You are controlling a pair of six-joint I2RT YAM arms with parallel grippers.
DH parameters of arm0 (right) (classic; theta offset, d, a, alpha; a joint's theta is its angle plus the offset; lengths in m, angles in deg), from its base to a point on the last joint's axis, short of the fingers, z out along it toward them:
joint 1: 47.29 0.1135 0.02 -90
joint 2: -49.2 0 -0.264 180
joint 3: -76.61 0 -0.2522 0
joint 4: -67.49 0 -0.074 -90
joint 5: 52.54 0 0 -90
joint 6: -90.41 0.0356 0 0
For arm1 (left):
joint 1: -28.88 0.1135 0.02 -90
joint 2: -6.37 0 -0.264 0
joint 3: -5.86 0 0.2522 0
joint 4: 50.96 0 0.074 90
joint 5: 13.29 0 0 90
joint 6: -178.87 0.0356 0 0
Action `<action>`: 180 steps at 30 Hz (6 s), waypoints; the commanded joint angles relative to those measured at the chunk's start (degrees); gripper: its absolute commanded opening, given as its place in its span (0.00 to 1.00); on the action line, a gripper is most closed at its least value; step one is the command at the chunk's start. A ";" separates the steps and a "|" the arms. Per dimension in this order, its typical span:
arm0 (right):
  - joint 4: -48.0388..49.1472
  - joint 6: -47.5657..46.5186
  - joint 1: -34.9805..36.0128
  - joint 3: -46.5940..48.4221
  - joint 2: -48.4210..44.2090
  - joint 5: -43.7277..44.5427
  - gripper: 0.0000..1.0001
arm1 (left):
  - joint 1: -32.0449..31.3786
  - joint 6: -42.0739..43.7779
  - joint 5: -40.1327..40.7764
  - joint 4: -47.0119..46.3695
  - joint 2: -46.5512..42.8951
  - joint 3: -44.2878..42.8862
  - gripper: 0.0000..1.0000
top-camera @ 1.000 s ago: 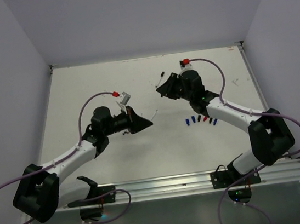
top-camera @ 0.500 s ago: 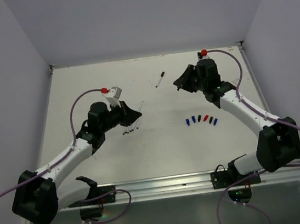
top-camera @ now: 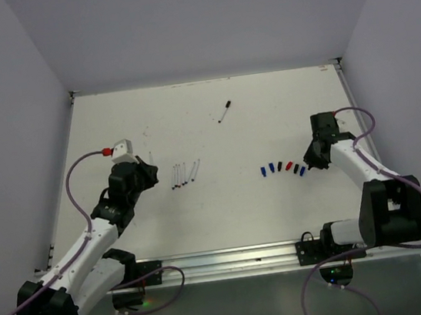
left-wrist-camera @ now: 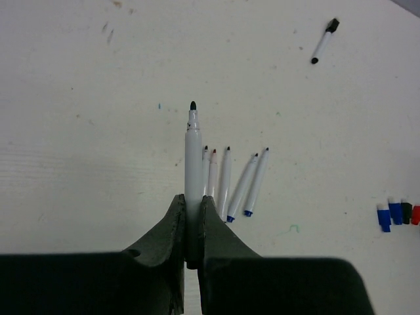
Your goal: Open the pen caps
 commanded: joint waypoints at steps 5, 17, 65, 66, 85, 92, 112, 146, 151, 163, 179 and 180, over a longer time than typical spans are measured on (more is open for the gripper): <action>-0.50 -1.01 -2.40 -2.65 -0.69 3.87 0.00 | 1.00 -2.90 3.20 -1.35 2.94 0.86 0.00; 5.65 -1.18 -2.84 -3.44 6.43 -0.69 0.08 | 2.58 -5.18 2.15 -5.04 4.88 3.58 0.00; 12.76 -7.69 13.85 33.26 25.84 -11.77 0.51 | 3.64 -7.47 -10.95 -25.44 22.89 11.58 0.30; 12.77 -7.69 14.21 35.21 29.95 -11.77 0.51 | 3.64 -7.56 -11.04 -25.43 22.80 11.67 0.30; 2.59 -6.72 23.61 77.66 63.99 1.21 0.45 | 3.64 -8.17 -14.56 -24.12 11.92 11.50 0.34; 0.03 -6.37 25.63 82.33 67.69 8.26 0.43 | 3.64 -8.26 -15.18 -22.19 8.48 10.27 0.36; -2.88 -5.66 27.04 82.79 70.34 7.58 0.00 | 3.72 -4.57 -23.23 -19.72 7.60 6.84 0.37; 82.81 16.39 39.69 -6.69 10.74 -30.41 0.00 | -0.76 -16.26 -51.56 -38.98 20.08 -0.72 0.46; 84.22 17.10 41.89 -6.43 11.27 -27.24 0.00 | -0.76 -16.26 -49.63 -38.44 19.55 -0.19 0.43; 87.74 18.86 42.60 -7.92 11.53 -26.53 0.00 | -1.02 -12.48 -46.90 -32.02 17.00 -1.60 0.43; 88.36 17.98 42.95 -9.24 11.63 -27.33 0.00 | -1.11 -15.12 -50.15 -37.38 15.69 0.42 0.00; 87.05 17.19 42.86 -9.07 11.10 -26.98 0.00 | -1.11 -14.86 -50.07 -37.30 15.34 0.77 0.00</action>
